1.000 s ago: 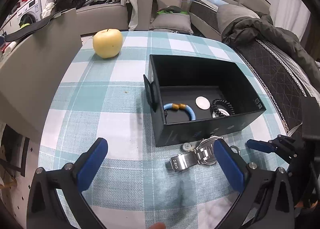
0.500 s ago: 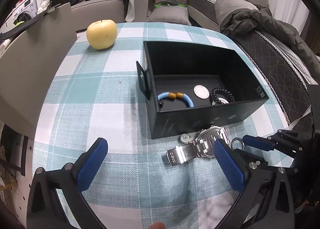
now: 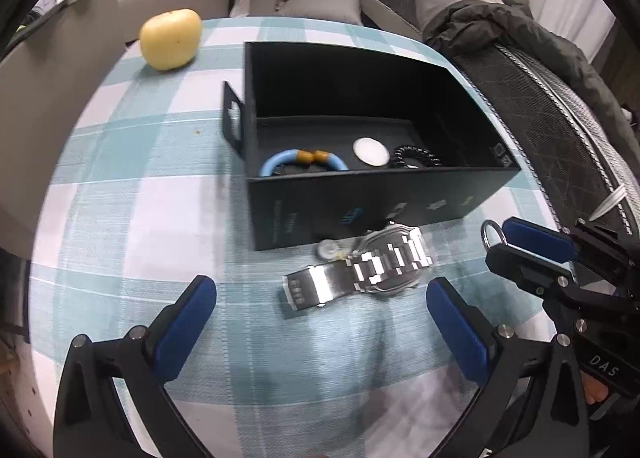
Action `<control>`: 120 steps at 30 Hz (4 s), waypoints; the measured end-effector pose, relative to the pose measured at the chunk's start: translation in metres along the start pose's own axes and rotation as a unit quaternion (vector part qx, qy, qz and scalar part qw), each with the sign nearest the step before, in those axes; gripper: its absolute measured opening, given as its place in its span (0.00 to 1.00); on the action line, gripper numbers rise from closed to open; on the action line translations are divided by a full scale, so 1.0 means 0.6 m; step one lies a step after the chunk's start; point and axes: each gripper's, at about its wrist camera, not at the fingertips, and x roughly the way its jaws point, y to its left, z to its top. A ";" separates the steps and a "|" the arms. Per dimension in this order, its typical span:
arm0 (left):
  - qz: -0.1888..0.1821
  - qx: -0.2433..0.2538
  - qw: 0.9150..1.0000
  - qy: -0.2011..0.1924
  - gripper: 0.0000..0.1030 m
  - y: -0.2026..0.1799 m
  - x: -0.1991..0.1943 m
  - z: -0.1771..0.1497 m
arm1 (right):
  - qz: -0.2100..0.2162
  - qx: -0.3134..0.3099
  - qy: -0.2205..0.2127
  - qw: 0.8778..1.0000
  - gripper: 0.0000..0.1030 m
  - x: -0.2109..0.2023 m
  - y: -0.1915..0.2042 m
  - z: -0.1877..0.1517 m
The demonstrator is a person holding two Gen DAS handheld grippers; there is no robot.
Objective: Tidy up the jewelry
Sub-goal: 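Move the right tool to the silver ring and grasp it, then grasp the silver metal watch with the left tool while the right tool holds the ring, then lower the ring into the black box with the right tool while the left tool carries the watch over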
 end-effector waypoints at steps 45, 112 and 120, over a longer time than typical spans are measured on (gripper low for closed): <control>0.068 0.036 0.997 -0.027 0.74 -0.061 0.038 -0.037 | 0.008 0.043 -0.034 0.998 0.26 -0.043 -0.028 0.006; -0.015 0.019 0.991 -0.133 0.73 -0.044 -0.091 -0.005 | 0.012 0.066 -0.093 0.993 0.26 -0.067 -0.041 0.037; 0.000 0.018 0.988 -0.154 0.73 -0.034 -0.095 0.034 | 0.017 0.079 -0.106 0.991 0.26 -0.075 -0.051 0.051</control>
